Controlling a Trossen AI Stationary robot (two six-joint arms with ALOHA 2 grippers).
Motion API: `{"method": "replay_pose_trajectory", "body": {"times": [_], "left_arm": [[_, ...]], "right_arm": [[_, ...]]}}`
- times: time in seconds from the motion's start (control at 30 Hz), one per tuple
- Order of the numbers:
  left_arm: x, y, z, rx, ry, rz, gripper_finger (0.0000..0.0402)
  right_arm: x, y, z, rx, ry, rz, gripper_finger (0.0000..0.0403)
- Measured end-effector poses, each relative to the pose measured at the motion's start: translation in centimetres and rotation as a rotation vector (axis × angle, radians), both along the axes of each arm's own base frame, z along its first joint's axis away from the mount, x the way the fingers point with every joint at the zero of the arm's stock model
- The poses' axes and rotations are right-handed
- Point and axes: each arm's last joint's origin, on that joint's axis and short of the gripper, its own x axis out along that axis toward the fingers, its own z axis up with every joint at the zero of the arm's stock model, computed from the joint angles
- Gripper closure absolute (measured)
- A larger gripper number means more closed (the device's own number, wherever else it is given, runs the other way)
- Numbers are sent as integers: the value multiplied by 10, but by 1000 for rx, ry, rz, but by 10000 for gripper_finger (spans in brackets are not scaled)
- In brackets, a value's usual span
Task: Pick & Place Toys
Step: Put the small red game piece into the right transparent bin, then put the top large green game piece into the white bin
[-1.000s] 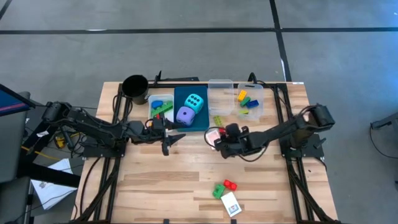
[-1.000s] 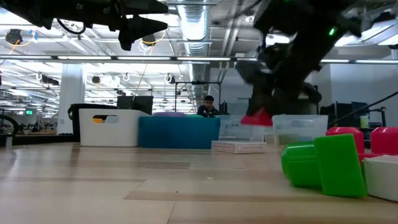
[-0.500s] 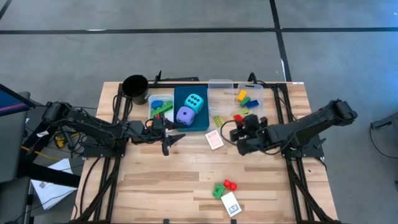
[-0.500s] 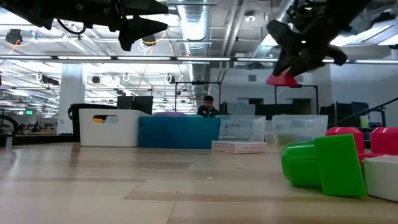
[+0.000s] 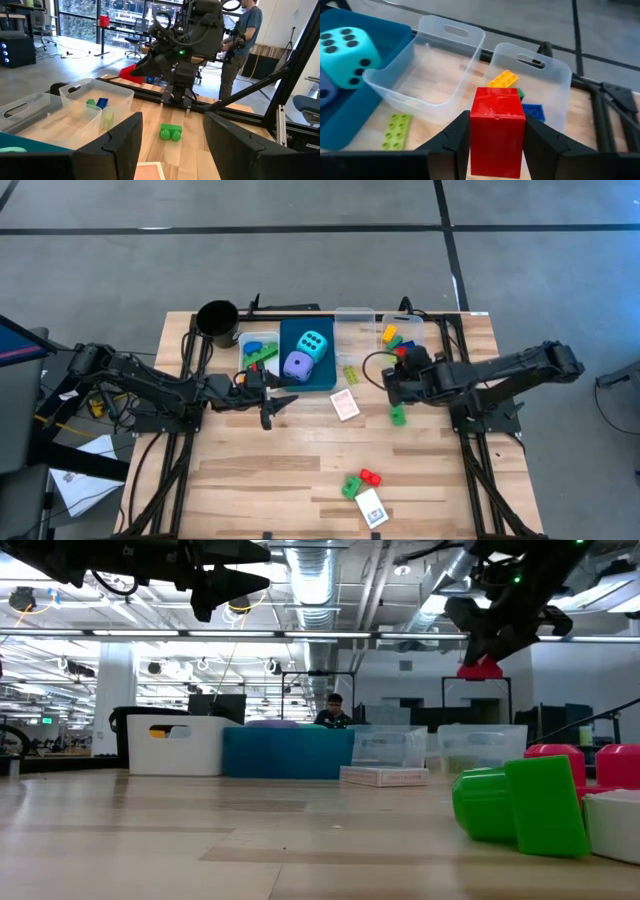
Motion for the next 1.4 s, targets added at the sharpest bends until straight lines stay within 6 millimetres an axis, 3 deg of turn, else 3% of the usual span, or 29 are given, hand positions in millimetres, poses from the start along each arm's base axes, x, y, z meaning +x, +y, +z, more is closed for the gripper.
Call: {"method": "replay_pose_trajectory", "body": {"times": [0.1,0.3,0.4,0.63,0.83,1.13,1.4], "left_arm": [[0,0,0,0,0,0,198],[0,0,0,0,0,5,198],[0,0,0,0,0,4,198],[0,0,0,0,0,3,198],[0,0,0,0,0,3,198],[0,0,0,0,0,-2,198],[0,0,0,0,2,0,198]], "right_arm": [[1,-7,-1,-6,28,-20,260],[0,-19,-1,-12,51,-65,138],[0,-23,-1,-11,51,-83,98],[3,-18,-1,8,18,-55,67],[11,6,0,67,-65,64,72],[9,61,-6,212,-132,262,81],[6,103,-45,336,-81,234,83]]}}
